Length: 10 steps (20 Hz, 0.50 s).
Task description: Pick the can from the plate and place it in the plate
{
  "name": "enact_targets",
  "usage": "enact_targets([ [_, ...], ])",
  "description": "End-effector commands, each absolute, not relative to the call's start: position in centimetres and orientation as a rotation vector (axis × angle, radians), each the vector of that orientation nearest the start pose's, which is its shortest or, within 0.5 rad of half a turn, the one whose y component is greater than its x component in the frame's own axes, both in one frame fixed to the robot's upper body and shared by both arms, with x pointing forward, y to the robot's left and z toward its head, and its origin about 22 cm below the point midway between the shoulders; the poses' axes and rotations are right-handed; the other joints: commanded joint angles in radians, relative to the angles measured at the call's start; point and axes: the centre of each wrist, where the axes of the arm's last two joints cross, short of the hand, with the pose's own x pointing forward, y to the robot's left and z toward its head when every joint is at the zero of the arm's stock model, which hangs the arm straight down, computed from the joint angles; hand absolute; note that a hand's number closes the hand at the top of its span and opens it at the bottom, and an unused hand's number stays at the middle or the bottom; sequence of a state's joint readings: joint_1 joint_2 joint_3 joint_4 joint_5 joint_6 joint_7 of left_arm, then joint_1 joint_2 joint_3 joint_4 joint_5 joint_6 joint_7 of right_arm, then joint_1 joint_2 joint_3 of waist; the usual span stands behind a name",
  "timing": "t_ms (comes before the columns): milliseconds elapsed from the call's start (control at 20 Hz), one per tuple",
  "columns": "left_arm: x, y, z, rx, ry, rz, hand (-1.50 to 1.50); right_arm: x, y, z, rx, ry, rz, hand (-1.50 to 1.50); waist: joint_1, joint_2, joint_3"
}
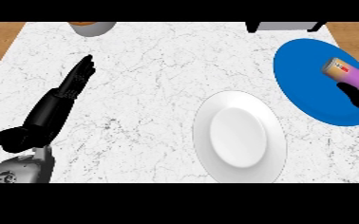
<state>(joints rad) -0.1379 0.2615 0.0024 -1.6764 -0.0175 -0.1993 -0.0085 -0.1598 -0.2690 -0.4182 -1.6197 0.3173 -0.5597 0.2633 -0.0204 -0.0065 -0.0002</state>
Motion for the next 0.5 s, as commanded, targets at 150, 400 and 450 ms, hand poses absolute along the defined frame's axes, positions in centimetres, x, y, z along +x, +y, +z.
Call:
enact_targets([
  [150,27.7,25.8,7.2,0.025,-1.773,-0.447,0.0,18.8,-39.0,10.1,-1.065,-1.542,-0.479,-1.5,0.011,0.005,0.0],
  [400,27.9,26.7,6.7,0.039,-1.761,-0.462,0.0,16.2,-36.9,10.1,-1.034,-1.545,-0.42,-1.5,0.014,0.005,0.0],
  [450,27.2,27.4,7.0,0.024,-1.762,-0.457,0.0,15.8,-36.7,9.7,-1.03,-1.555,-0.411,-1.5,0.015,0.005,0.0],
])
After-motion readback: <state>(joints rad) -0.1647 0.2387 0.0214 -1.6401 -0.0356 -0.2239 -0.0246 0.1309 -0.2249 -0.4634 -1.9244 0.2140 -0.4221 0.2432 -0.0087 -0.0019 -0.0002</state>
